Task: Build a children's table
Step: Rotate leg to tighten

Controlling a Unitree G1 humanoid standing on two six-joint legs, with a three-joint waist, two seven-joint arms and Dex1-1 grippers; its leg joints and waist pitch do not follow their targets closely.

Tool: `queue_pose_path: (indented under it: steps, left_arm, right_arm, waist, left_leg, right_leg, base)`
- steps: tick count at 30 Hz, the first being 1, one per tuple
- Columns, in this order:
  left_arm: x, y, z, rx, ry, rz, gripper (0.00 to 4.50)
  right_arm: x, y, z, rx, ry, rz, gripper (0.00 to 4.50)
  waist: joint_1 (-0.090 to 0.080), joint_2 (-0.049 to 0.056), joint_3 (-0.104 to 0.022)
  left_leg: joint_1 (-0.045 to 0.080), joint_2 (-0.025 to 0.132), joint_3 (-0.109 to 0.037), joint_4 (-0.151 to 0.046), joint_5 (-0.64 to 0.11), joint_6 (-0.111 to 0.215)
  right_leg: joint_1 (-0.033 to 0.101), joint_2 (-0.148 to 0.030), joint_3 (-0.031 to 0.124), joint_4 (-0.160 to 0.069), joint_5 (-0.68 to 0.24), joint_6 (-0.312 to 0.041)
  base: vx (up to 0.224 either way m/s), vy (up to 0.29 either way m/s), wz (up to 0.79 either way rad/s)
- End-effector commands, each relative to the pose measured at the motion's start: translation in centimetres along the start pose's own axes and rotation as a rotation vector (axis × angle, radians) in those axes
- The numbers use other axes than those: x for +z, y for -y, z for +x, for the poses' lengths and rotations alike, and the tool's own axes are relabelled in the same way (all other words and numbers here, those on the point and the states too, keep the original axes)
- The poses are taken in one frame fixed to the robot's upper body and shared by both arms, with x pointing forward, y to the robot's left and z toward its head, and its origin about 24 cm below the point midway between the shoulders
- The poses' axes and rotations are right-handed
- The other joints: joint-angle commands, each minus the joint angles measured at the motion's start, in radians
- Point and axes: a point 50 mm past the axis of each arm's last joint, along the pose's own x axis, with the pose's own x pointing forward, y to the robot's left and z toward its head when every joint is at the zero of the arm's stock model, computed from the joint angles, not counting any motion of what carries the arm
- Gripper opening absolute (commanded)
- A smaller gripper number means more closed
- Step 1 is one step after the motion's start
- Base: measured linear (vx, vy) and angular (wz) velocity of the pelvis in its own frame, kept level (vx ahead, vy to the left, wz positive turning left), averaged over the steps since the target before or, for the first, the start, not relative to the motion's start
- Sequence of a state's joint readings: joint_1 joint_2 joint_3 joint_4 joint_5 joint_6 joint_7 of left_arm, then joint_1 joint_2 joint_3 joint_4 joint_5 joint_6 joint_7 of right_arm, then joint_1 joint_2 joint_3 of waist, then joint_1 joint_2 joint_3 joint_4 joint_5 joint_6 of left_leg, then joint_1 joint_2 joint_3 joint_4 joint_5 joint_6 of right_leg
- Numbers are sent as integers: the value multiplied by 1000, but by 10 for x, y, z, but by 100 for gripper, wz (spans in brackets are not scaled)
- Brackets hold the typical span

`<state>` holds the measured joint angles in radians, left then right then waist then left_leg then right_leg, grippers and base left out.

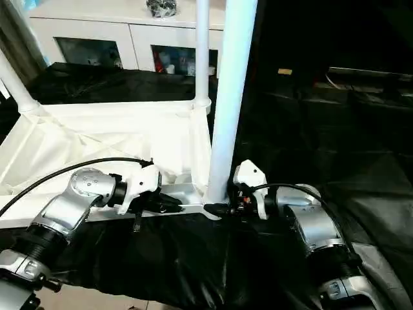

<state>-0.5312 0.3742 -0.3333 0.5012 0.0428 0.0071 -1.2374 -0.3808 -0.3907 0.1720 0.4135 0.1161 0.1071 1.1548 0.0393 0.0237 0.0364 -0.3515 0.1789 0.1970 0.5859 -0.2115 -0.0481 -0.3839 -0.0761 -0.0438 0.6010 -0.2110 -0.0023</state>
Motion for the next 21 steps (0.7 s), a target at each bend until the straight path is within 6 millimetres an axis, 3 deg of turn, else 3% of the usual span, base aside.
queue_pose_path:
  steps: [1, 3, 5, 7, 8, 10, 12, 14, 15, 19, 21]
  left_arm:
    - [-9, 1, 8, 9, -68, -18, 0]
    - [-8, -5, 13, 84, -84, -12, 0]
    - [-7, -8, 17, 118, -78, -28, 0]
    - [-1, -11, 26, 181, -58, -53, 0]
    - [8, -10, 42, 222, -27, -77, 0]
    - [22, -4, 66, 252, 13, -100, 0]
    - [22, -4, 66, 252, 13, -100, 0]
    - [29, 0, 77, 265, 31, -113, 0]
    - [36, 6, 88, 265, 48, -111, 0]
    - [39, 9, 93, 258, 52, -94, 0]
    - [37, 12, 93, 245, 35, -76, 0]
  right_arm:
    - [-10, -7, 12, -4, -27, 41, 265]
    - [-14, 0, 17, -150, -51, 48, 265]
    - [-17, 4, 21, -233, -51, 66, 264]
    - [-19, 6, 27, -358, -32, 114, 264]
    - [-21, 6, 38, -471, -3, 182, 264]
    - [-19, 2, 55, -597, 43, 288, 264]
    - [-19, 2, 55, -597, 43, 288, 263]
    - [-16, -1, 64, -641, 67, 333, 263]
    - [-10, -5, 73, -659, 95, 351, 263]
    - [-3, -6, 77, -664, 125, 312, 263]
    - [2, -4, 73, -676, 161, 277, 319]
  waist:
    - [4, -10, -48]
    - [-3, -10, -42]
    - [-7, -13, -37]
    - [-9, -11, -33]
    - [-11, -5, -35]
    - [-14, -5, -33]
    - [-13, -8, -35]
    - [-13, 0, -39]
    - [-12, -2, -39]
    - [-11, -1, -41]
    - [-11, -2, -42]
  left_leg:
    - [3, 60, -20, -64, -118, 90]
    - [5, 57, -21, -69, -161, 63]
    - [7, 56, -27, -75, -234, 31]
    - [13, 56, -28, -78, -275, 5]
    - [14, 56, -31, -80, -273, -9]
    - [11, 57, -34, -86, -285, -26]
    - [12, 53, -36, -86, -303, -25]
    - [9, 55, -34, -85, -277, -14]
    - [9, 55, -32, -85, -273, -12]
    - [6, 53, -32, -85, -272, -2]
    - [3, 53, -31, -83, -254, 7]
  right_leg:
    - [38, -72, 42, -57, -51, -296]
    - [34, -72, 44, -67, -121, -283]
    - [34, -74, 45, -79, -267, -246]
    - [25, -76, 47, -90, -360, -221]
    - [24, -76, 50, -89, -366, -210]
    - [22, -72, 47, -90, -356, -200]
    - [22, -73, 46, -94, -385, -182]
    - [22, -72, 49, -92, -305, -192]
    - [22, -71, 50, -92, -282, -197]
    - [25, -70, 48, -92, -263, -193]
    - [27, -70, 48, -88, -217, -199]
  base:
    - [0, 0, 0]
    - [0, 0, 0]
    - [0, 0, 0]
    - [0, 0, 0]
    - [0, 0, 0]
    - [0, 0, 0]
    - [0, 0, 0]
    - [0, 0, 0]
    - [0, 0, 0]
    - [0, 0, 0]
    - [0, 0, 0]
